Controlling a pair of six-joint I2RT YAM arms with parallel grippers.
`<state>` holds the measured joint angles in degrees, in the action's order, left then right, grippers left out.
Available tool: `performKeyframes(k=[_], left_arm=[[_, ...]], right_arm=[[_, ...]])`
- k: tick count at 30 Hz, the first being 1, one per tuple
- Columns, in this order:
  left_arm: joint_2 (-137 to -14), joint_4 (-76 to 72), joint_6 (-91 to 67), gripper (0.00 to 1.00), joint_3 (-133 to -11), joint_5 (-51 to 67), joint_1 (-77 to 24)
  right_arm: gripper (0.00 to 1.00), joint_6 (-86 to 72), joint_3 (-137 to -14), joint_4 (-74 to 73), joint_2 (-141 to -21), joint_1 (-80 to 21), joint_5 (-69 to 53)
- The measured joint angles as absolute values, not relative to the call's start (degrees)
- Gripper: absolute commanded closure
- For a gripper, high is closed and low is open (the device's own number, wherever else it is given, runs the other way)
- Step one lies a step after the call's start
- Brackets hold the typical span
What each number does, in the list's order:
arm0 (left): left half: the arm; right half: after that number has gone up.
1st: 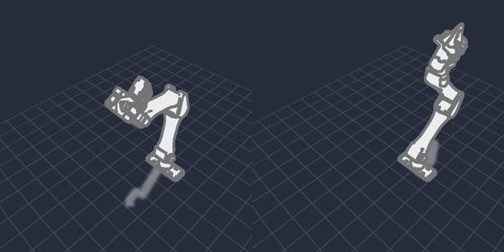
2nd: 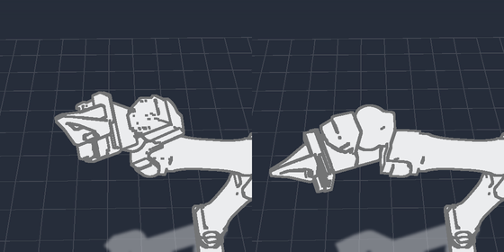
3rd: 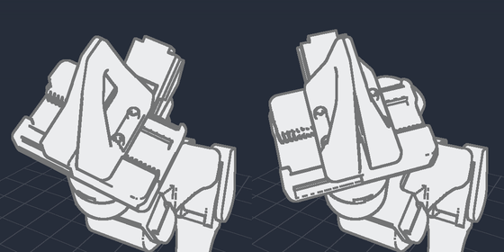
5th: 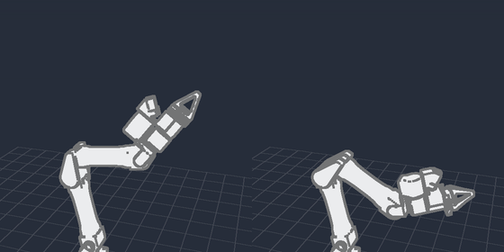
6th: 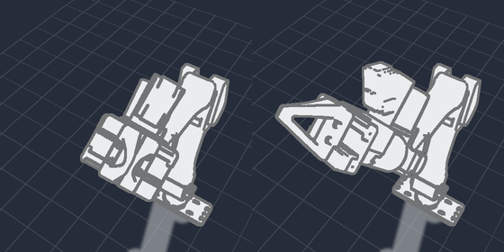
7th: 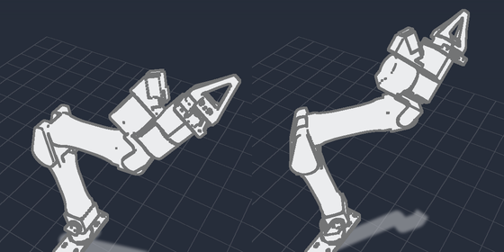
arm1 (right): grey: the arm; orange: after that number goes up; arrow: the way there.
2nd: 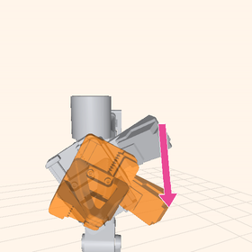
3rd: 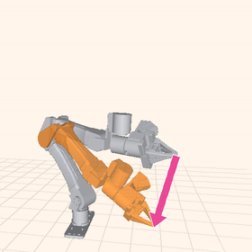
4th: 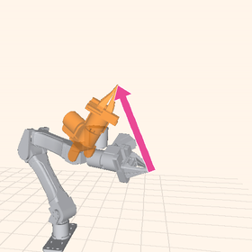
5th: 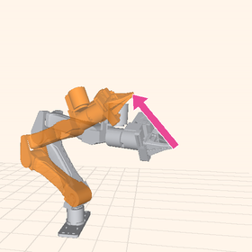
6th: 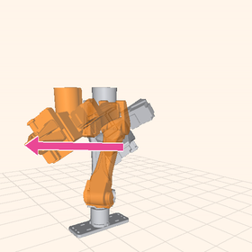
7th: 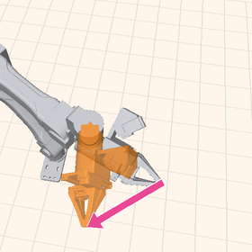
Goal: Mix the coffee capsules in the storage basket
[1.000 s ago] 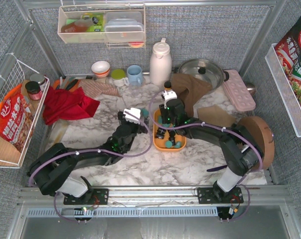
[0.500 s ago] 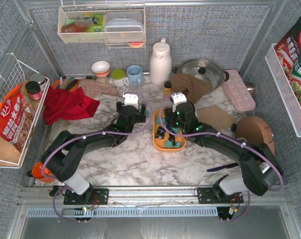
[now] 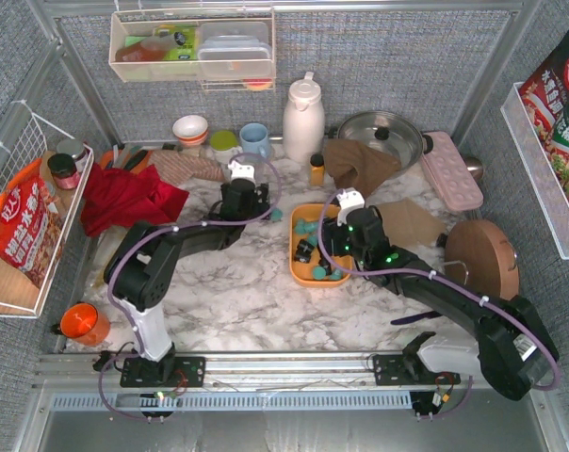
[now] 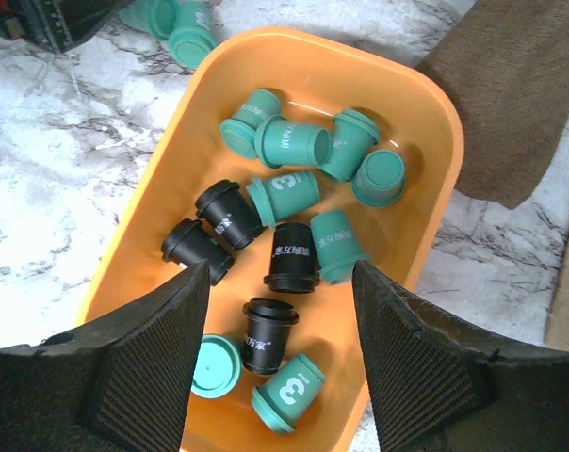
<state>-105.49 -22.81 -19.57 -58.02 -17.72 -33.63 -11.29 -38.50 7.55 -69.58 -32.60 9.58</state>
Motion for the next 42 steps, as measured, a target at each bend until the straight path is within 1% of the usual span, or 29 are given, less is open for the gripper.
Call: performKeyframes(k=[3, 8, 16, 20, 25, 33, 36, 42], left_arm=[[-107.0, -22.0, -20.4, 0.17, -59.2, -15.2, -32.1], [-108.9, -21.5, -21.8, 0.18, -61.0, -11.6, -30.4], [-111.8, -17.9, -22.5, 0.27, -65.0, -7.4, -30.2], [-112.2, -16.5, -22.8, 0.28, -64.9, -7.4, -30.2], [-112.5, -16.2, -23.0, 0.33, -64.9, -7.3, -30.1], [-113.5, -16.3, -23.3, 0.37, -65.3, -6.0, -30.0], [-113.5, -16.3, -23.4, 0.40, -65.5, -6.0, -29.8], [-113.7, -16.4, -23.5, 0.41, -65.5, -6.0, -29.7]], right_arm=[[0.34, -11.5, -38.5, 7.5, -69.4, -32.6, 8.6], [0.34, -11.7, -38.5, 7.4, -68.8, -32.6, 7.5], [0.34, -11.7, -38.5, 6.8, -68.4, -32.6, 7.0], [0.34, -11.7, -38.5, 6.8, -68.2, -32.6, 7.0], [0.34, -11.7, -38.5, 6.7, -68.2, -32.6, 7.0], [0.34, -11.7, -38.5, 6.6, -67.9, -32.6, 6.7], [0.34, -11.7, -38.5, 6.6, -67.8, -32.6, 6.7], [0.34, -11.6, -38.5, 6.5, -67.8, -32.6, 6.5]])
